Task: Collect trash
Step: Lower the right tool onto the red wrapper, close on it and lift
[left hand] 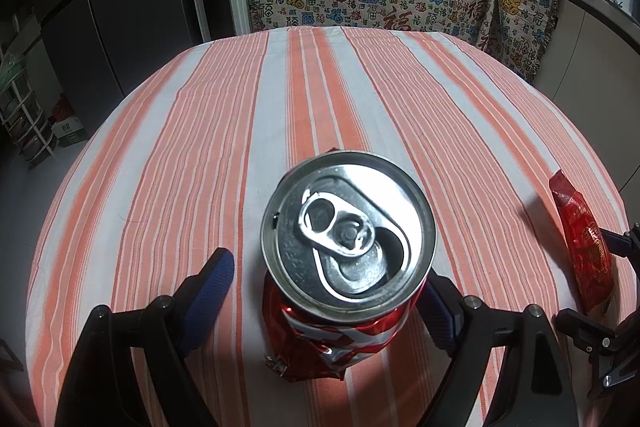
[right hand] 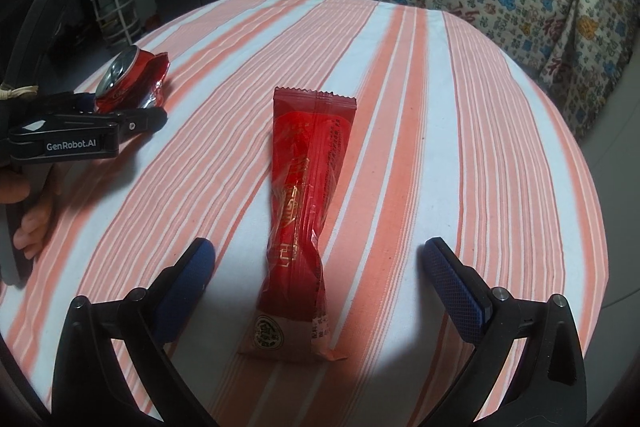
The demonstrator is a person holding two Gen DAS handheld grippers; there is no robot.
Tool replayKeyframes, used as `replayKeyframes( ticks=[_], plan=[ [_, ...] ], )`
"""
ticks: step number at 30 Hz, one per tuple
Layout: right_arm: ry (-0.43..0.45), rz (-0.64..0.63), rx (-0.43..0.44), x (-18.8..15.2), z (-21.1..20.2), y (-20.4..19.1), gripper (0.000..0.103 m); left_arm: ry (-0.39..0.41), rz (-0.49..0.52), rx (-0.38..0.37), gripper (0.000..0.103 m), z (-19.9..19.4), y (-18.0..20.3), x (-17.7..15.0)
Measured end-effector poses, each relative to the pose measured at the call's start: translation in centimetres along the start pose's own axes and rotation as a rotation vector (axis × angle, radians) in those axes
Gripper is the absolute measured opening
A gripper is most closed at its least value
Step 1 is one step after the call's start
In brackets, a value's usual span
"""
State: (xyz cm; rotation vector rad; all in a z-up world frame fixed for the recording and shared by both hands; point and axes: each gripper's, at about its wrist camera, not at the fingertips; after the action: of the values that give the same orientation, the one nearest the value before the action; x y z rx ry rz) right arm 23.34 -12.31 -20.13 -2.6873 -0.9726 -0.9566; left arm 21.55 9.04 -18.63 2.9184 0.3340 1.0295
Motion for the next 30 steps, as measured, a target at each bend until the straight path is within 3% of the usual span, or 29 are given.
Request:
replayKeyframes(
  ticks=[11,15,18,20,24,28,29,30],
  plan=[
    [0.001,0.001,-0.002,-0.1,-0.1,0.0,0.102,0.003,-0.004,0.005,0.088,0.0,0.2,-0.1],
    [0.002,0.004,-0.002,-0.1,-0.2,0.1,0.102,-0.003,-0.005,-0.031,0.088,-0.3,-0.2,-0.1],
    [-0.05,0.018,0.067,0.5,-0.6,1.3,0.101,-0.047,0.017,-0.09,0.088,-0.8,-0.7,0.1],
    [-0.084,0.078,0.135,1.5,-1.4,3.1,0.095,-0.066,-0.005,-0.143,0.088,-1.3,-1.0,0.2],
    [-0.142,0.099,0.185,4.5,-1.6,4.3,0.091,-0.036,-0.004,-0.154,0.088,-2.1,-0.7,1.3],
    [-0.225,0.025,0.159,6.4,0.3,2.8,0.07,-0.044,0.014,-0.148,0.082,-2.1,-0.2,2.3],
    [-0.246,0.017,0.151,6.3,0.8,2.5,0.045,-0.047,0.027,-0.133,0.057,-2.1,0.0,2.3],
    [-0.246,0.02,0.137,6.1,0.8,2.6,0.024,-0.065,0.033,-0.123,0.052,-2.0,0.0,2.3]
  ],
)
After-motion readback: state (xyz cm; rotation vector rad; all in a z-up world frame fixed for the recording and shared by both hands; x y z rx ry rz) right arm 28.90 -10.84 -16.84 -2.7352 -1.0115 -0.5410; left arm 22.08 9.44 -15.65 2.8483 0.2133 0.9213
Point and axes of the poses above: each gripper's, at about its wrist camera, not at the fingertips, and z roughly the way its jaws point, y to its right, x to its top, and after that the axes turned 11 degrees about -z, right-handed
